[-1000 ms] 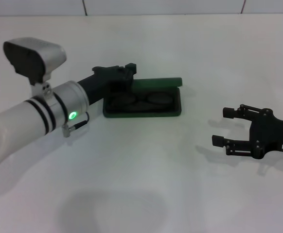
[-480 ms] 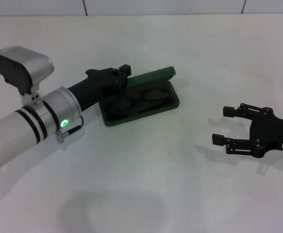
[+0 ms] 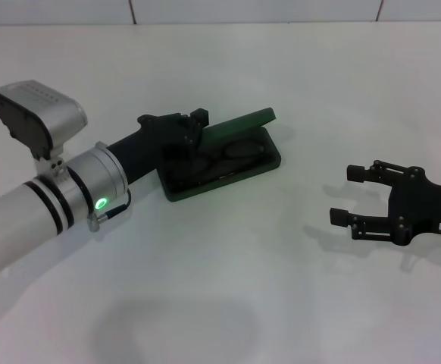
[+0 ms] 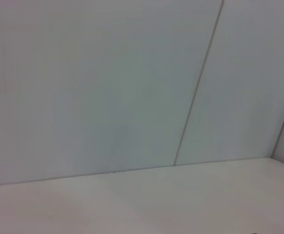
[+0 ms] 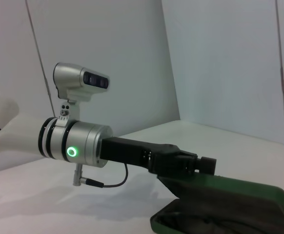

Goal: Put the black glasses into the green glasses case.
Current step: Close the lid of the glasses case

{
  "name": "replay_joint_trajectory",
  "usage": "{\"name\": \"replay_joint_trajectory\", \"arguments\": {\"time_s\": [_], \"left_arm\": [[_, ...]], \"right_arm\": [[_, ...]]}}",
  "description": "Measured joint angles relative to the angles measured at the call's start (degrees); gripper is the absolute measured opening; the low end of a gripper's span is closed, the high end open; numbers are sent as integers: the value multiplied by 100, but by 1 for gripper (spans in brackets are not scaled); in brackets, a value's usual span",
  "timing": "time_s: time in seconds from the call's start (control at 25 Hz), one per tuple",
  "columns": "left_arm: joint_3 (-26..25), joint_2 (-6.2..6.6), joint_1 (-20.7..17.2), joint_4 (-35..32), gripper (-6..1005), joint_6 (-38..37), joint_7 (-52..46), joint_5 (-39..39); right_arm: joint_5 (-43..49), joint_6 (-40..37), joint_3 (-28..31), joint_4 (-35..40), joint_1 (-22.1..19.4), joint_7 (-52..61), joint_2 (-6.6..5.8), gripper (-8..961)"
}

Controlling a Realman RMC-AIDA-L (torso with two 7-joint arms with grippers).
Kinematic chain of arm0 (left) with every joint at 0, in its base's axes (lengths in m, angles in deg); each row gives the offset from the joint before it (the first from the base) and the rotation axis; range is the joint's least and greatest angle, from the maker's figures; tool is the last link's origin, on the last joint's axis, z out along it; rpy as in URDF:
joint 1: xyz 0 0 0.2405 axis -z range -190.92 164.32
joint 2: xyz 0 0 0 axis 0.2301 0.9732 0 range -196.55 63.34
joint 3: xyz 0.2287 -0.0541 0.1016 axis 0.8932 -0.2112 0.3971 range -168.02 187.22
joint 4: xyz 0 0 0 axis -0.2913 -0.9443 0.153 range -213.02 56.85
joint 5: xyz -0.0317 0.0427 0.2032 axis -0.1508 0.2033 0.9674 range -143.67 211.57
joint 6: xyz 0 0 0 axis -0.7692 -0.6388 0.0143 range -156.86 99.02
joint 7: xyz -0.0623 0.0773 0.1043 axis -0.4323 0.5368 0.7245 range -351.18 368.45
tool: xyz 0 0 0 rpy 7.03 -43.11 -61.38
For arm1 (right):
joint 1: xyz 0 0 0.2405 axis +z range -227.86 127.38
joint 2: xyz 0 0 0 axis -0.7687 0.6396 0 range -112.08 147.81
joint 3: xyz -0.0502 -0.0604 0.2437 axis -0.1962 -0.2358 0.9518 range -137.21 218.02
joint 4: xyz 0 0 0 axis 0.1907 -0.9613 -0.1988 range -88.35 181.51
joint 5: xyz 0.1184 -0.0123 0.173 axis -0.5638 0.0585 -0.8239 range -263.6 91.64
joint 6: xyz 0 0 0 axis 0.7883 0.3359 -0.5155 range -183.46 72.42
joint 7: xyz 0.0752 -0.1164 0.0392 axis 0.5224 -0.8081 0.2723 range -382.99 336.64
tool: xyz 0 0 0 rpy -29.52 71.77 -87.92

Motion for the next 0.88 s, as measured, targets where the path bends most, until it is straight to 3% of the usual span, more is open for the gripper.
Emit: {"name": "replay_joint_trajectory", "arguments": {"time_s": [0.88], "left_arm": [[23,-9,-25,411,97,-547,486,2]], "right_arm": [[-6,43,0,0,-1,6,26,829]]}}
